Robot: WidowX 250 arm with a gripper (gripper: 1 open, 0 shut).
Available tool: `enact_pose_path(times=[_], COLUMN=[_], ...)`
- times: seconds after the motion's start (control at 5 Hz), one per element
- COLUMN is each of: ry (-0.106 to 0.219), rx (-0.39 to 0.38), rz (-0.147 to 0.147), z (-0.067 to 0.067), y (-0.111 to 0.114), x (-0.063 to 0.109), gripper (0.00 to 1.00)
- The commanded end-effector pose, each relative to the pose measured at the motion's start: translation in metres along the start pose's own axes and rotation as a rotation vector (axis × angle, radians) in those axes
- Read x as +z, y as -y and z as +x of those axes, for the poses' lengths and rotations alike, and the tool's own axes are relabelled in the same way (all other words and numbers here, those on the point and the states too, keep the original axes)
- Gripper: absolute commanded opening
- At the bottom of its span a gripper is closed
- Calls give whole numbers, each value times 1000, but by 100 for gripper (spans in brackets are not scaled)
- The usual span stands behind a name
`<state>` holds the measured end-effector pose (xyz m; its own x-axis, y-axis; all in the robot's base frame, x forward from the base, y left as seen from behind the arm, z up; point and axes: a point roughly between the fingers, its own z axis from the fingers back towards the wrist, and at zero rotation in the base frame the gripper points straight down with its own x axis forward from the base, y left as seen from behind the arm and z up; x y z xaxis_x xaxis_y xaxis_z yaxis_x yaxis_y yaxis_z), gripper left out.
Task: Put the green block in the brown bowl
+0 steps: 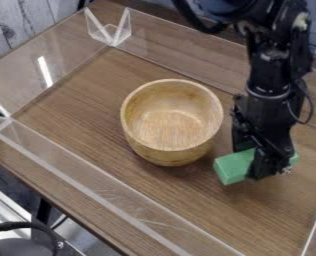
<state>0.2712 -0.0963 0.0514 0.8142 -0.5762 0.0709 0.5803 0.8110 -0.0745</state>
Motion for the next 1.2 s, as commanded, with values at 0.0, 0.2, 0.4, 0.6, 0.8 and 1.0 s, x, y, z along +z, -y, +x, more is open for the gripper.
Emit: enact_pose_path(times=[0.0, 0.2, 0.4, 0.6, 0.8, 1.0], ry=[91, 105, 113, 113, 108, 96], rx=[2, 29, 82, 155, 227, 277], rz=[45, 66, 93, 115, 125, 131], z=[12, 8, -2, -13, -31, -51], y=[-6, -12, -25, -47, -73, -93], x=[33, 46, 60, 70, 73, 73], gripper=[0, 0, 0, 0, 0, 0])
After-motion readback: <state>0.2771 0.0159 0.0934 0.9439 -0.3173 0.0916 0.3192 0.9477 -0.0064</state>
